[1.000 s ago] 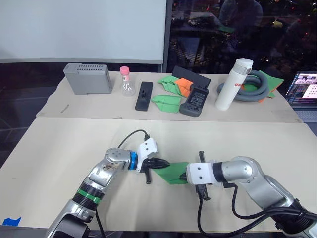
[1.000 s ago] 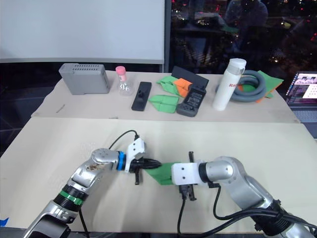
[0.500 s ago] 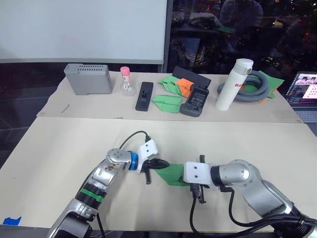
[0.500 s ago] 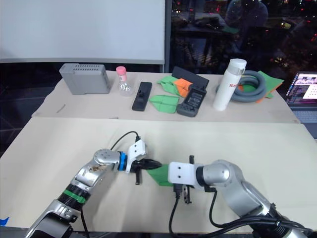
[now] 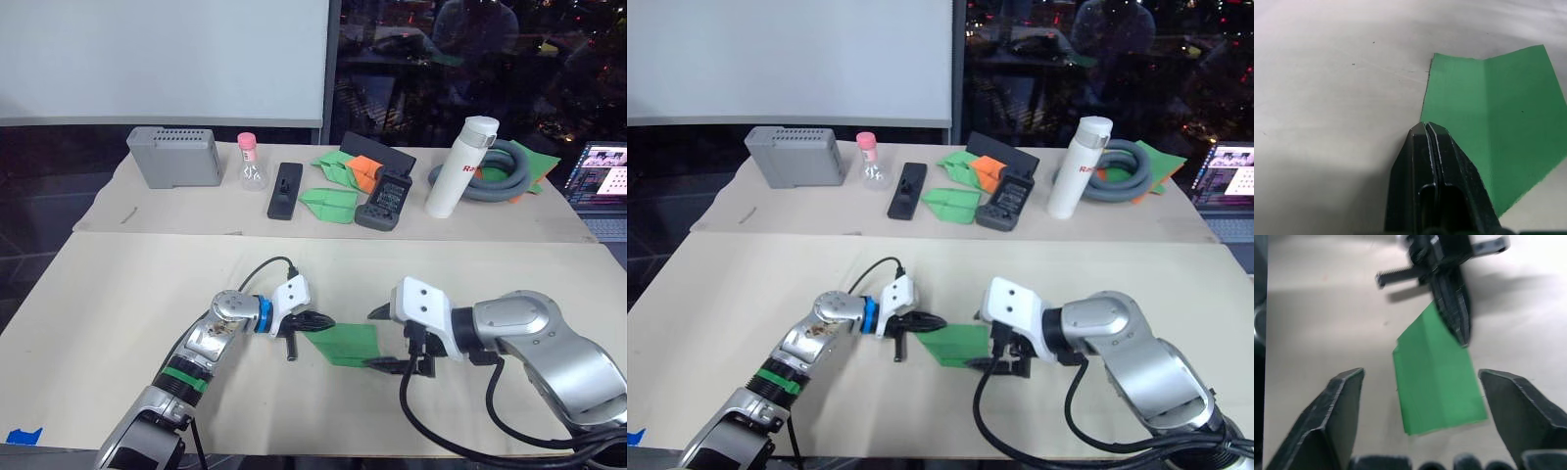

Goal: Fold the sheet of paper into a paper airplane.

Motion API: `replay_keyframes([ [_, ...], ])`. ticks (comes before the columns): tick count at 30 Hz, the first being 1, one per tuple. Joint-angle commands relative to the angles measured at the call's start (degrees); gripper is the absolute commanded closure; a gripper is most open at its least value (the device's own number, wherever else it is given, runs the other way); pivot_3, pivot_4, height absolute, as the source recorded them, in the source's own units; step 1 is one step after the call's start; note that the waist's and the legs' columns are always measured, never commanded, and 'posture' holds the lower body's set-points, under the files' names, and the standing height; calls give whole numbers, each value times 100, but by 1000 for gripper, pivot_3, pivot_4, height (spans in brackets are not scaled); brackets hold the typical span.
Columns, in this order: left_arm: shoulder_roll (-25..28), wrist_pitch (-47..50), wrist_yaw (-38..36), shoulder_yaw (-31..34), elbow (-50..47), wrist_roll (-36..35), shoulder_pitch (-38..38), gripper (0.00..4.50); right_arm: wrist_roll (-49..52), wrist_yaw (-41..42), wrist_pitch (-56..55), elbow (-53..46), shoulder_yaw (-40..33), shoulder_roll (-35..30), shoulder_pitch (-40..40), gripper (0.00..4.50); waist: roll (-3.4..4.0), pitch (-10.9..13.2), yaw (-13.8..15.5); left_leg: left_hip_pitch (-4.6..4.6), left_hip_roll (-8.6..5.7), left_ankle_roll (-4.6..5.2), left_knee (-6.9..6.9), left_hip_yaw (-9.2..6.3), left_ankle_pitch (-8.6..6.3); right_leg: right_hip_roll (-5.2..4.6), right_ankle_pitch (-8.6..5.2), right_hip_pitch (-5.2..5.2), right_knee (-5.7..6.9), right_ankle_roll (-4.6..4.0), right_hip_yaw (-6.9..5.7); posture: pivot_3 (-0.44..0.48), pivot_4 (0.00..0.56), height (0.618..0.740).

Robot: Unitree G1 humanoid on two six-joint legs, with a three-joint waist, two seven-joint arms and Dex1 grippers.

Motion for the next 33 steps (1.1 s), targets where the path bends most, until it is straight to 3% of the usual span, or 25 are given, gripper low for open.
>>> replay_keyframes([
  [1,56,51,-16,-116,113,199,126,4500,-30,-570,-353,279,-121,305,50,1031,0,0,2,-1,-1,-1,0,1,0,-1,0,-2,1,0,1,0,150,740],
  [11,204,258,163,20,-372,137,460,4500,-530,-1753,-1122,1342,678,1201,572,4420,1,-2,-27,0,-1,-10,-6,3,6,5,0,-6,5,0,0,0,150,740],
  [22,528,839,161,286,-1503,-225,821,4500,-707,-1990,-1441,1838,1076,1291,950,4472,2,-3,-26,10,2,-8,-5,3,5,10,0,2,6,0,1,0,150,740],
  [28,551,780,251,-7,-1136,150,774,4500,-513,-1781,-1491,1741,1058,1260,878,4472,2,-3,-22,17,3,-8,-5,3,5,11,0,9,5,0,0,0,150,740],
  [33,397,606,329,-99,-705,276,628,4500,-275,-1372,-1980,1609,597,912,770,4472,4,-3,10,37,-1,3,-6,1,-1,9,0,44,-9,1,-4,0,150,740],
])
